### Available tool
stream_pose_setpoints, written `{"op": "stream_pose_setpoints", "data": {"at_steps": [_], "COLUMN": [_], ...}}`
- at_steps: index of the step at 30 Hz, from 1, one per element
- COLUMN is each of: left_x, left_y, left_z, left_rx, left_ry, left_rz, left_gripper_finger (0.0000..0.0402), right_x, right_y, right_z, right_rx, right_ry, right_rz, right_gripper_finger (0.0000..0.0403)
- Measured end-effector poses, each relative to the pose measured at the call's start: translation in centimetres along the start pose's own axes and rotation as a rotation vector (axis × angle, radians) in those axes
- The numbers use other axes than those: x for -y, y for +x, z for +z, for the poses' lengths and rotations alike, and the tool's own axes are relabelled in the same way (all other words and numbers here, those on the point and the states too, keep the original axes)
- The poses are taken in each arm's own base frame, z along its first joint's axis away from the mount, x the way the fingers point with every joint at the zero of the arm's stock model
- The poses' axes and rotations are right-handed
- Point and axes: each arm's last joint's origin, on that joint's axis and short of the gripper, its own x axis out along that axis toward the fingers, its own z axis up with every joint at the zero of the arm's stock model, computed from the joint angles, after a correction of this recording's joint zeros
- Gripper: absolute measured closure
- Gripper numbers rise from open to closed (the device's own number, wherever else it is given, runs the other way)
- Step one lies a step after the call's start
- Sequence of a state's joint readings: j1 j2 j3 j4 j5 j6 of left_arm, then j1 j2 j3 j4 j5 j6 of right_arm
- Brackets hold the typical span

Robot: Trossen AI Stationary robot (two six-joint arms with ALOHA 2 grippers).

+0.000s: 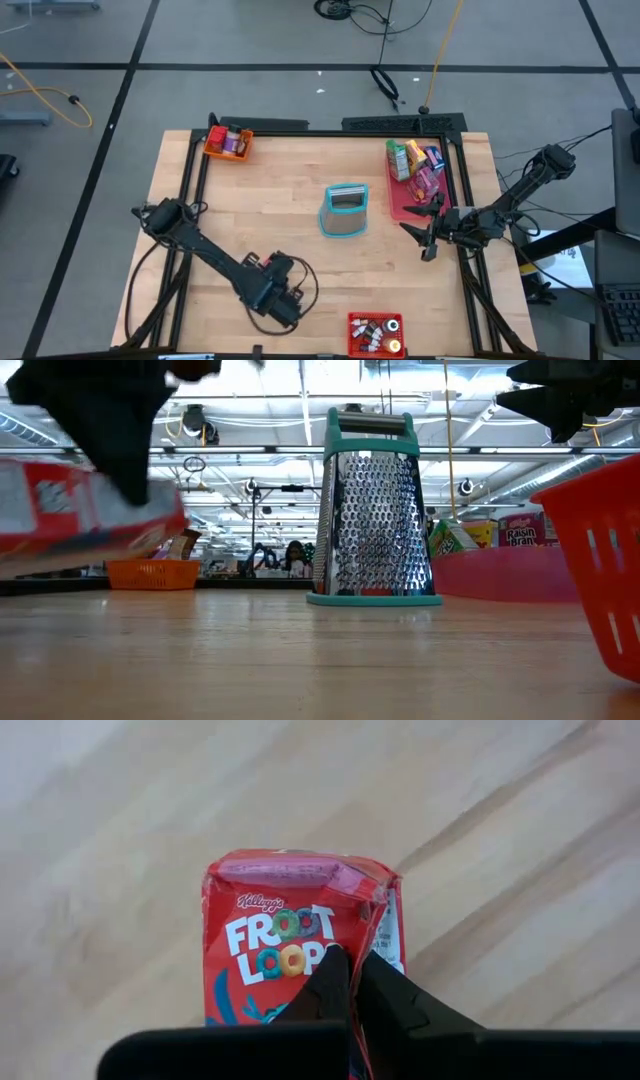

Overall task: Pick & Place Kitchen Items
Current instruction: Put the red cereal box into the pink bin

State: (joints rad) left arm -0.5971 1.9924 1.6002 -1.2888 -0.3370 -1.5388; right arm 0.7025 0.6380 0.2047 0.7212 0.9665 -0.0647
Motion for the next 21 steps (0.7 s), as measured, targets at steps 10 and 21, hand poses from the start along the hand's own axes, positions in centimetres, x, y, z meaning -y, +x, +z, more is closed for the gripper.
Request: {"op": "stream_pose_setpoints", "data": {"at_steps": [10, 21], "left_x": [1.7, 5.5], "left_y": [-3.9, -6.4], "left_z": [-0.4, 0.6], "left_rx": [0.389, 0.698], "left_ry": [0.118, 0.373], "left_rz": [-0.159, -0.373], "left_gripper_finger": [0.0401, 0.0401], "right_x": [0.0, 0.0], "right_y": [0.0, 0.0], "right_z": [0.0, 0.0], "right_rx": [0.000, 0.000], "right_ry": [0.000, 0.010], "right_rz": [0.000, 0.002], "right_gripper_finger": [0.0193, 0.0193]}}
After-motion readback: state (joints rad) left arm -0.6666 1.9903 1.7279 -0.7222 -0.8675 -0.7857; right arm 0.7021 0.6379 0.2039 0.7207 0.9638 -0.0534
